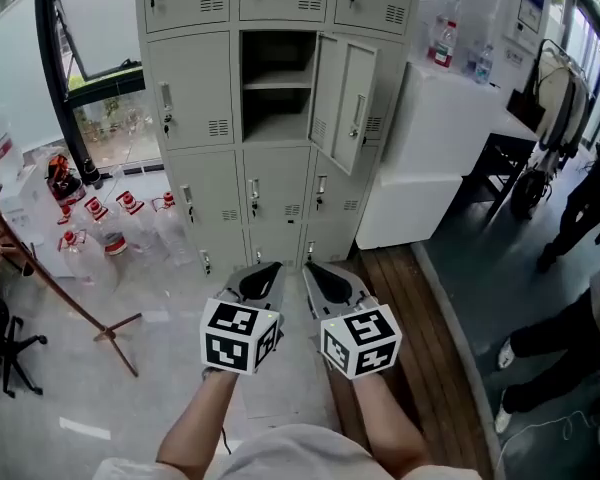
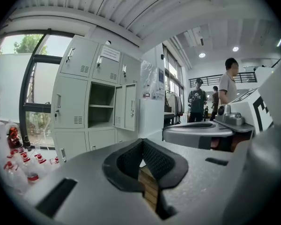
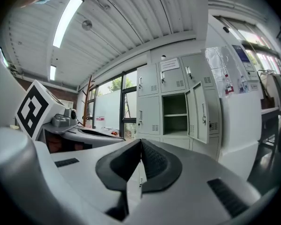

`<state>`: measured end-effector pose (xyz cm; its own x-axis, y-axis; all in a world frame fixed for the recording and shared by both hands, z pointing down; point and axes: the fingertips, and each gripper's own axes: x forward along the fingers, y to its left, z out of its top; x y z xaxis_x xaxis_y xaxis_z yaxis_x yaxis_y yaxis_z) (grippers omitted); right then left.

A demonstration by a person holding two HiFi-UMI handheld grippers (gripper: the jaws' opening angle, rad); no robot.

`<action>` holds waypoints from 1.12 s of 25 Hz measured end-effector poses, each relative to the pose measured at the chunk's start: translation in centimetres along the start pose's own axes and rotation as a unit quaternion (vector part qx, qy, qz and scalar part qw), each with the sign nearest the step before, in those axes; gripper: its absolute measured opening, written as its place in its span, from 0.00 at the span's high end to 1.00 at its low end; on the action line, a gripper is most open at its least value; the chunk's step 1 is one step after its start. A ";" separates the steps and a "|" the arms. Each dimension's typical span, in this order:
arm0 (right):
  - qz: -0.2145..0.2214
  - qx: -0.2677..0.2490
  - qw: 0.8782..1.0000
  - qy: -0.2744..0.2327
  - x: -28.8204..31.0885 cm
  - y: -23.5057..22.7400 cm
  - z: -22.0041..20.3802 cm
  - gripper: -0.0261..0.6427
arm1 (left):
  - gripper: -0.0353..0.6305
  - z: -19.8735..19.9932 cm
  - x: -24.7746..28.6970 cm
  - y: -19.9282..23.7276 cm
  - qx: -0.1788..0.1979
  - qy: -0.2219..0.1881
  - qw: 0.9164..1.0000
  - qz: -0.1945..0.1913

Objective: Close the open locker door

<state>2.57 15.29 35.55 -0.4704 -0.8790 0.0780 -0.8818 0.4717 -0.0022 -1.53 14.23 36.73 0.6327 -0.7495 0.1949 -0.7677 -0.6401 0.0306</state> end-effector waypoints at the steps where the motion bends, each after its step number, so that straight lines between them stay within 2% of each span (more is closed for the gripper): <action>1: -0.002 0.001 1.000 0.000 0.3 0.2 0.0 0.95 | 0.94 -0.1 -0.1 0.4 -0.001 0.001 1.000 -0.003; 10: -0.014 0.006 1.000 0.008 3.2 1.3 -0.2 0.95 | 0.94 -0.6 -0.3 4.1 -0.008 0.004 1.000 -0.009; 17: -0.012 0.015 1.000 0.008 5.0 0.4 -0.4 0.95 | 0.94 -0.9 0.7 5.7 -0.005 0.011 1.000 -0.008; 22: -0.014 0.019 1.000 0.002 6.1 -1.8 -0.3 0.95 | 0.94 -0.4 2.8 6.2 0.003 0.012 1.000 -0.007; 28: -0.013 0.024 1.000 -0.008 8.5 -6.3 -0.3 0.95 | 0.94 0.2 7.8 6.6 0.020 0.022 1.000 -0.007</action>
<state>4.19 4.87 36.55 -0.4474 -0.8922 0.0622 -0.8942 0.4451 -0.0478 -1.64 4.11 38.23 0.6369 -0.7333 0.2381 -0.7542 -0.6566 -0.0047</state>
